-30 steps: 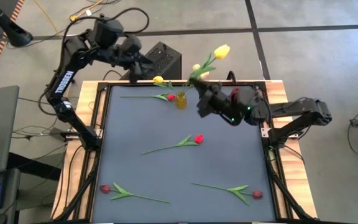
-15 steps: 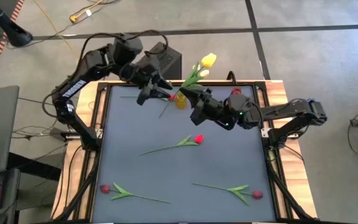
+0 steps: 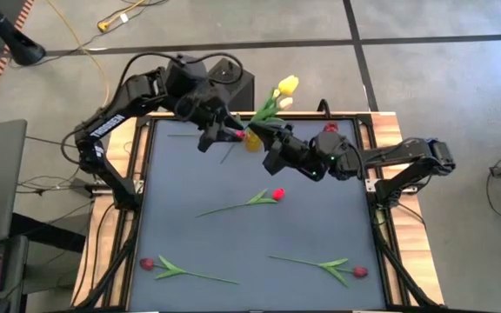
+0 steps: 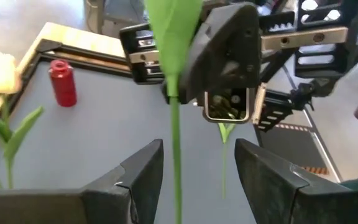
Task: Sort flowers into vase by color
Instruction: Put the yellow flower into the yellow vase
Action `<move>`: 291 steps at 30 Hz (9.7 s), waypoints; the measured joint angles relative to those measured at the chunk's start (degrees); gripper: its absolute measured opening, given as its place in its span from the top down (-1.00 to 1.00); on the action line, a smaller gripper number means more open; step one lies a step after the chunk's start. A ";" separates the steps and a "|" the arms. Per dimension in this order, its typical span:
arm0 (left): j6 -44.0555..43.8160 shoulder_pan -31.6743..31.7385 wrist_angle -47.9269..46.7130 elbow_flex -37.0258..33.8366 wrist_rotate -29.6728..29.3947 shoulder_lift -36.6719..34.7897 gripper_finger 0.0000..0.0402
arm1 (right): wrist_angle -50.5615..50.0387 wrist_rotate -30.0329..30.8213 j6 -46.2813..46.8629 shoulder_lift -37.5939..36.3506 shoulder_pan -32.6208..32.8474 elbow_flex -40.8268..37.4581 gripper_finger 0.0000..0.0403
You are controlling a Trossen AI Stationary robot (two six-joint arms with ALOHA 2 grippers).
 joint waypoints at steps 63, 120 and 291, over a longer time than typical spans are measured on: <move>4.63 3.88 8.39 0.07 -3.62 2.62 1.00 | -6.52 9.79 58.90 -0.58 4.74 0.00 -0.14; -13.63 2.02 105.58 -59.91 -5.13 -23.42 1.00 | -18.98 -14.56 151.36 -11.03 3.95 0.00 -0.11; -6.83 -3.14 78.96 -60.13 -18.53 -23.42 1.00 | -13.01 -31.19 159.69 -0.04 -10.75 -0.02 0.73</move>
